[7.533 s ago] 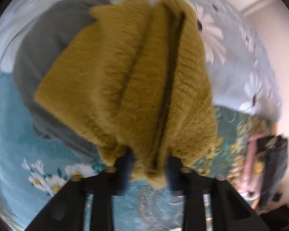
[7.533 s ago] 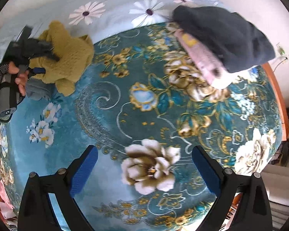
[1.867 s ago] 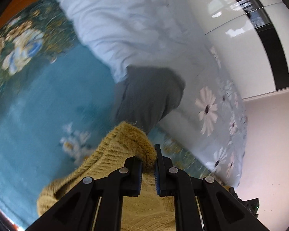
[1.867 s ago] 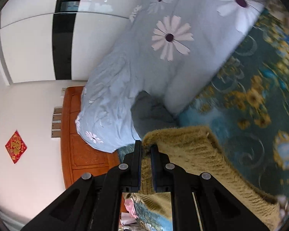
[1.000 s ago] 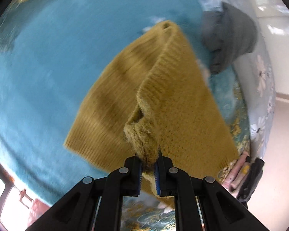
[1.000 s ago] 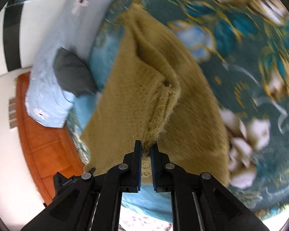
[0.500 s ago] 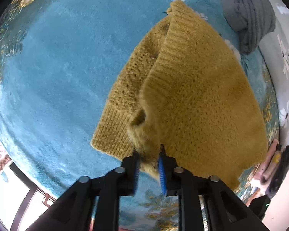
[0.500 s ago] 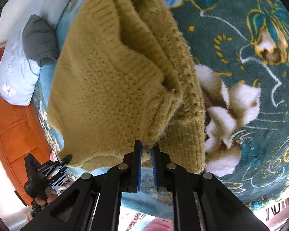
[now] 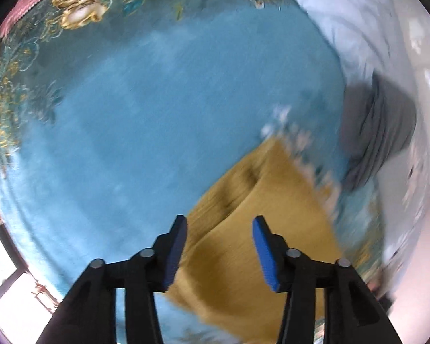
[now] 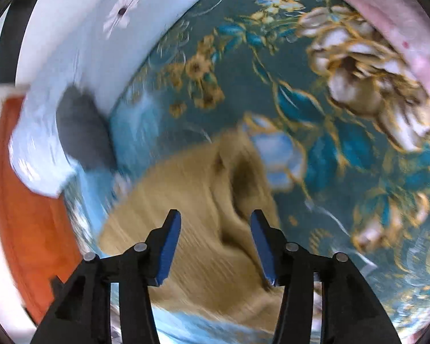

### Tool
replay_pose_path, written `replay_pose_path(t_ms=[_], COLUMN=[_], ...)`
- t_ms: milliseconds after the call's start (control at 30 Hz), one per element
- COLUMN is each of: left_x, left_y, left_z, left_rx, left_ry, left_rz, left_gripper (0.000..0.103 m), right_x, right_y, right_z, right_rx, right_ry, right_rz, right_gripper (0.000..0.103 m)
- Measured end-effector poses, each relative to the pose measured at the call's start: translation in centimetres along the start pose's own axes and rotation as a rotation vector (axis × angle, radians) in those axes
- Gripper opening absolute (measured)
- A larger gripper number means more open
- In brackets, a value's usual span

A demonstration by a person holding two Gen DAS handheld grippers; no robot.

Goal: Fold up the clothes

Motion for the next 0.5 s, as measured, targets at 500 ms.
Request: replay_pose_path(t_ms=[500], left_x=[7.2], left_y=[-3.0], left_z=[-1.4], left_rx=[-0.077], left_ry=[0.009], left_rz=[0.032], left_gripper=[0.042], right_x=[5.3], right_y=[-3.8], right_z=[-0.2], right_rx=[0.237], right_ry=[-0.103], right_rz=[0.166], right_gripper=[0.02])
Point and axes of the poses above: each gripper's, at about its wrist camera, not at the fingertips, and x roughly the way its jaws point, z to its left, y to its underside, the point moved 6 cm from there along x, roughly the way its jaws point, and after that the axes turned 15 degrees about y, right-handed, at the moved point
